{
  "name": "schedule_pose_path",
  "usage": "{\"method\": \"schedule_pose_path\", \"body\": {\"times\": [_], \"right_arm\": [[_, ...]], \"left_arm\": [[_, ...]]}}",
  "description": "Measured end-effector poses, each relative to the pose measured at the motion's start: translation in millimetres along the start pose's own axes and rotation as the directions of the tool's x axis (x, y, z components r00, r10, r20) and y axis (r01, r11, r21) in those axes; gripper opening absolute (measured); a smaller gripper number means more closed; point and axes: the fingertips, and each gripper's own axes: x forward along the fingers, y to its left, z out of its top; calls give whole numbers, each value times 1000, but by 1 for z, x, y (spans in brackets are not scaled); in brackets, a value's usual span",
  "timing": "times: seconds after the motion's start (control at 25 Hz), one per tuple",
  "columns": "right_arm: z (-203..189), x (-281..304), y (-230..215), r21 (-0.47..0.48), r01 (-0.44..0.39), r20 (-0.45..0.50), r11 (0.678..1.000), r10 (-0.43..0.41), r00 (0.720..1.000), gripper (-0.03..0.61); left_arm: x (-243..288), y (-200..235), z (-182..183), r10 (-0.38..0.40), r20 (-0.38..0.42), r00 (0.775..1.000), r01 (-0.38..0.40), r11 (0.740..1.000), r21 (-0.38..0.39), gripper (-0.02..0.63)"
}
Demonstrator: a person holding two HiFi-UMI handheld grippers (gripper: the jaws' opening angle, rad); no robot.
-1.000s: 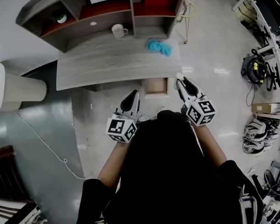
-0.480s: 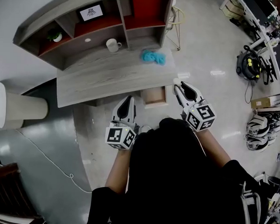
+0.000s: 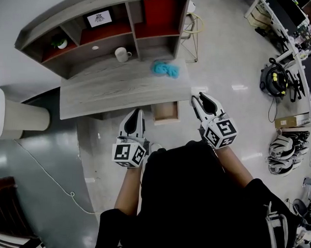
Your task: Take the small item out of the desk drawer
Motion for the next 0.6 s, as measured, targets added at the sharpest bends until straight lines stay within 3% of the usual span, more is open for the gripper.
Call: {"method": "schedule_pose_path", "body": {"times": [0.6], "right_arm": [[29, -57, -104, -7, -22, 56, 1000, 22, 998, 104]], "left_arm": [[37, -89, 9, 99, 25, 995, -101, 993, 69, 17]]}}
